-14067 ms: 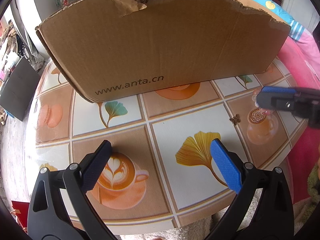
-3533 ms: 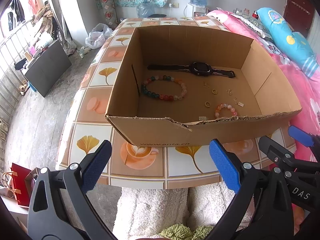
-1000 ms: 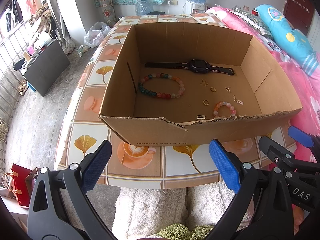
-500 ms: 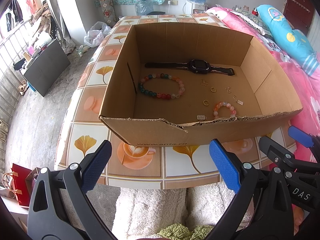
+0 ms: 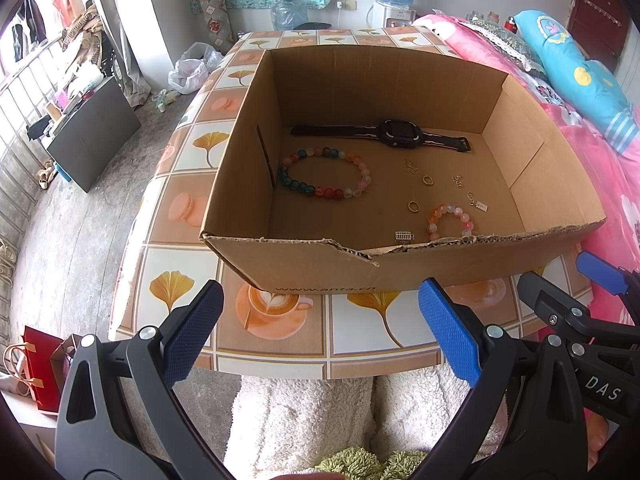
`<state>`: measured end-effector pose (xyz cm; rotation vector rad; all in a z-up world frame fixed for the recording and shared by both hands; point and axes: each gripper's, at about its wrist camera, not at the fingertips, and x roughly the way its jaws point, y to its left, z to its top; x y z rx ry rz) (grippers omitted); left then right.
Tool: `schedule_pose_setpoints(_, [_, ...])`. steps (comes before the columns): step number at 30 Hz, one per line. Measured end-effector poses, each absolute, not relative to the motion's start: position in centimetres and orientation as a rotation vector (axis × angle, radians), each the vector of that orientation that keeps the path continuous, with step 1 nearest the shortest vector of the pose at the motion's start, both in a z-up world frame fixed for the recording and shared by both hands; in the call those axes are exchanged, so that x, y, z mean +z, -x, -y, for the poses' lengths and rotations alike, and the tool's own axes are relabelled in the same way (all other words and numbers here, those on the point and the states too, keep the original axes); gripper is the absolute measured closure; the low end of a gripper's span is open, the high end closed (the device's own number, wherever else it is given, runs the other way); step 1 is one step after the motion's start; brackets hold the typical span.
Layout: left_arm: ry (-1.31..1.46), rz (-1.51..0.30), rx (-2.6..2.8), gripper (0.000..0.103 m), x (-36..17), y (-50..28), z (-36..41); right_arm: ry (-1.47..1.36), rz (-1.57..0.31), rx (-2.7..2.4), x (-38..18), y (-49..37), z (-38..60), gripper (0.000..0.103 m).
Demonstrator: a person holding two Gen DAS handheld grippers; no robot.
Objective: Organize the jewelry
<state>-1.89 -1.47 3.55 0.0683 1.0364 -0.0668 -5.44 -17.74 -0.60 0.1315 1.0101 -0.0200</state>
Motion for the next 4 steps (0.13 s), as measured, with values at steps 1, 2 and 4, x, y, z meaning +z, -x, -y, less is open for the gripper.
schedule_pose_setpoints(1, [-0.068, -1.036, -0.068, 0.009, 3.52, 1.89, 1.5, -0.131, -1.01, -0.02, -0.6, 5.44, 17.74, 0.016])
schedule_pose_setpoints(2, [-0.068, -1.035, -0.067, 0.009, 3.51, 1.89, 1.5, -0.132, -1.009, -0.02, -0.59, 5.45, 17.74, 0.016])
schedule_pose_setpoints(4, [-0.069, -1.033, -0.066, 0.009, 3.43, 1.89, 1.56, -0.134, -1.01, -0.019, -0.6, 5.45, 17.75, 0.016])
